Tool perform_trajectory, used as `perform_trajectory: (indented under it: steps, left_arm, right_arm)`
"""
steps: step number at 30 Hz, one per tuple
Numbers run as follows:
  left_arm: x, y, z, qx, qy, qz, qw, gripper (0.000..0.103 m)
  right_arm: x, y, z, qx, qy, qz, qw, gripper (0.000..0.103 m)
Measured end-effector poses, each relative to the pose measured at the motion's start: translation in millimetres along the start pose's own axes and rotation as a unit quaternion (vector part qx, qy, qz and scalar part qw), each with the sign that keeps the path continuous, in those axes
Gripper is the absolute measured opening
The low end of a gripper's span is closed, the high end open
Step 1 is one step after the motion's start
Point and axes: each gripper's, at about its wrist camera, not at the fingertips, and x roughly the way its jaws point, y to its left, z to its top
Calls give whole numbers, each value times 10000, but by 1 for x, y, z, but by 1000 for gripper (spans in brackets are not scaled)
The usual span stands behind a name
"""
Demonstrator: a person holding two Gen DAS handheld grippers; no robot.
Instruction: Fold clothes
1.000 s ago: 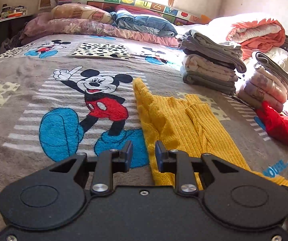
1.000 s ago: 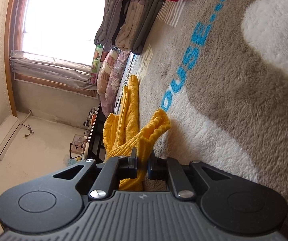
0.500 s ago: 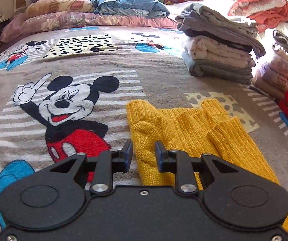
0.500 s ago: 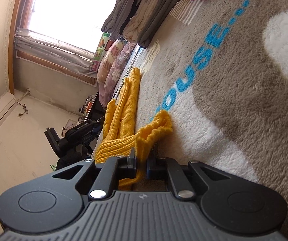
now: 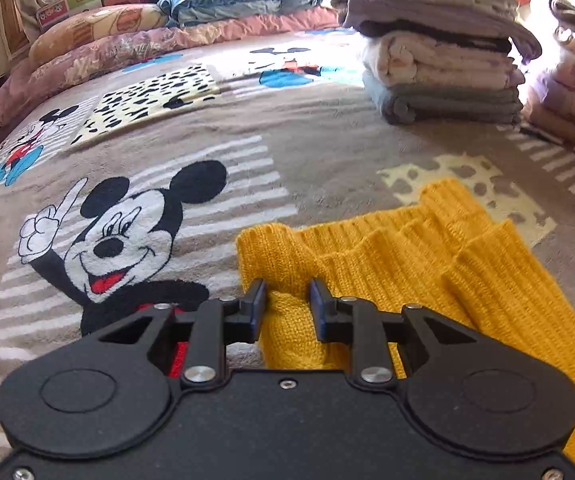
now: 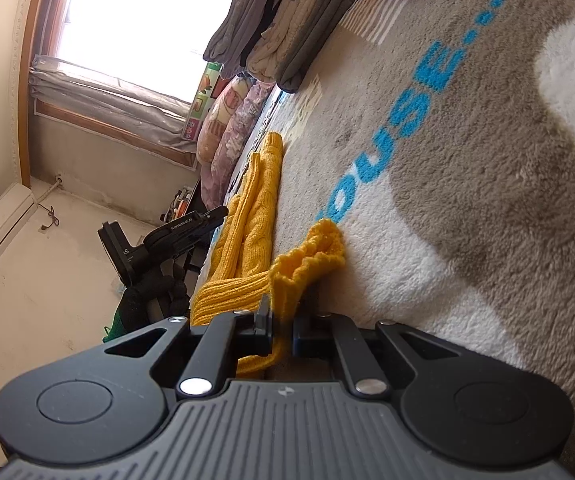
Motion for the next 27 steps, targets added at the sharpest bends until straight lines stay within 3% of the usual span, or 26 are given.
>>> perform_trajectory:
  steps: [4, 6, 13, 17, 22, 27]
  left_arm:
    - [-30, 5, -2, -262, -375, -128, 9989, 26]
    - [-58, 6, -14, -303, -504, 13, 9983, 26]
    - [-168, -12, -91, -103, -788, 147, 9967, 26]
    - [-218, -21, -148, -197, -710, 144, 9972, 25]
    - [-233, -37, -192, -215, -471, -7, 9987, 20]
    - [-212, -66, -210, 354, -324, 205, 9986, 18]
  right_arm:
    - [-1, 1, -1, 17, -1, -7, 10000, 8]
    - [-1, 1, -1, 30, -9, -1, 10000, 9]
    - [2, 2, 1, 156, -82, 64, 9998, 11]
    - [4, 5, 3, 101, -143, 37, 9998, 12]
    - [6, 10, 6, -89, -189, 28, 9998, 15]
    - [4, 10, 6, -116, -229, -18, 9997, 15]
